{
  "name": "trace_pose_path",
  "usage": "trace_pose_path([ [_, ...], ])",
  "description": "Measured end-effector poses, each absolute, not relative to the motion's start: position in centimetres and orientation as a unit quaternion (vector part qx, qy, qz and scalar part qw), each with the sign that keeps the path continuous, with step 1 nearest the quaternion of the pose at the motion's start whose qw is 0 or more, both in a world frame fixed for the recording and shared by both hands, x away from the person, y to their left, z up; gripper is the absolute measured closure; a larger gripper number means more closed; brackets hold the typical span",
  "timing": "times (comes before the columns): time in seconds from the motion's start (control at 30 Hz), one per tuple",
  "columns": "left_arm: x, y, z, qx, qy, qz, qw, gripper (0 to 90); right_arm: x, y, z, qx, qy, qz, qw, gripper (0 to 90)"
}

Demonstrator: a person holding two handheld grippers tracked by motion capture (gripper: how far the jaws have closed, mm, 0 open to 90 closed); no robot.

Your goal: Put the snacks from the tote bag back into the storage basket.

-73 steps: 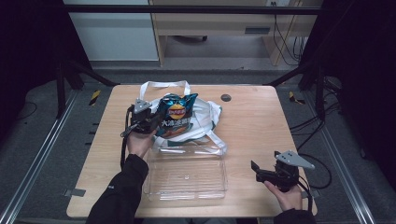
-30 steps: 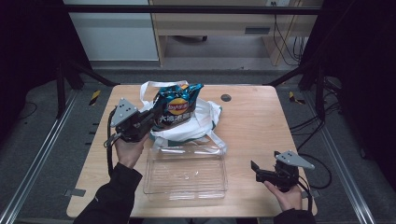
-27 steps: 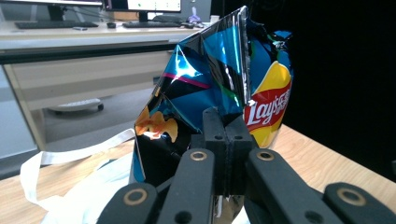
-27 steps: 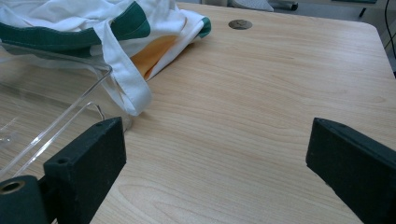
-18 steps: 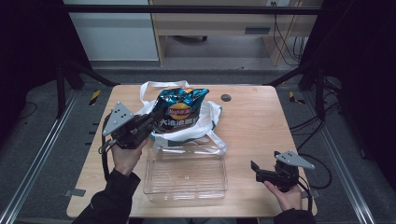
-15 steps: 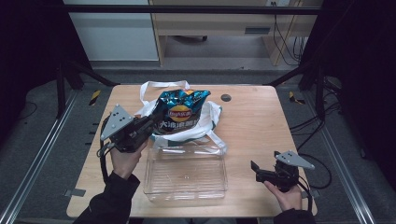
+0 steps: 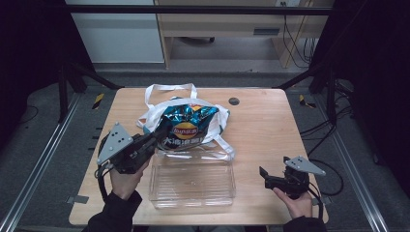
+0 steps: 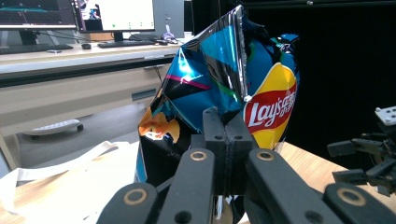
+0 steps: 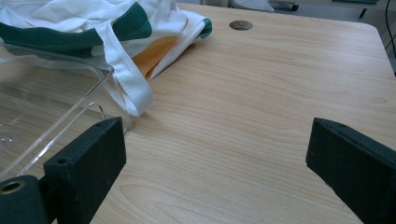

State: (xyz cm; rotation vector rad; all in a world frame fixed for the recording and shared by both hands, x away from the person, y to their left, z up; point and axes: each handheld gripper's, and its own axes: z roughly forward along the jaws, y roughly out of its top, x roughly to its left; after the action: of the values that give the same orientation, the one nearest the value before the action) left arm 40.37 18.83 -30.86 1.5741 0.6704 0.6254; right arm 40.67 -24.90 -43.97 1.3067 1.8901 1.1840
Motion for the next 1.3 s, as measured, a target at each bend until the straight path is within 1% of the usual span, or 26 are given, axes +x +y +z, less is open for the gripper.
trace_pose_path([
  [0.37, 38.7, 19.0, -31.6, 0.686, 0.28, 0.256, 0.621, 90.0, 40.7, -24.9, -44.0, 0.485, 0.703, 0.441, 0.276, 5.3],
  [0.67, 37.6, 19.3, -32.4, 0.694, 0.28, 0.248, 0.615, 90.0, 40.6, -24.9, -43.9, 0.483, 0.703, 0.442, 0.277, 5.4],
  [1.03, 37.5, 18.6, -34.3, 0.707, 0.291, 0.222, 0.605, 90.0, 40.5, -24.8, -43.9, 0.483, 0.702, 0.445, 0.275, 5.4],
  [1.3, 37.4, 17.5, -36.3, 0.726, 0.296, 0.198, 0.588, 90.0, 40.5, -24.9, -43.9, 0.484, 0.702, 0.445, 0.275, 5.4],
])
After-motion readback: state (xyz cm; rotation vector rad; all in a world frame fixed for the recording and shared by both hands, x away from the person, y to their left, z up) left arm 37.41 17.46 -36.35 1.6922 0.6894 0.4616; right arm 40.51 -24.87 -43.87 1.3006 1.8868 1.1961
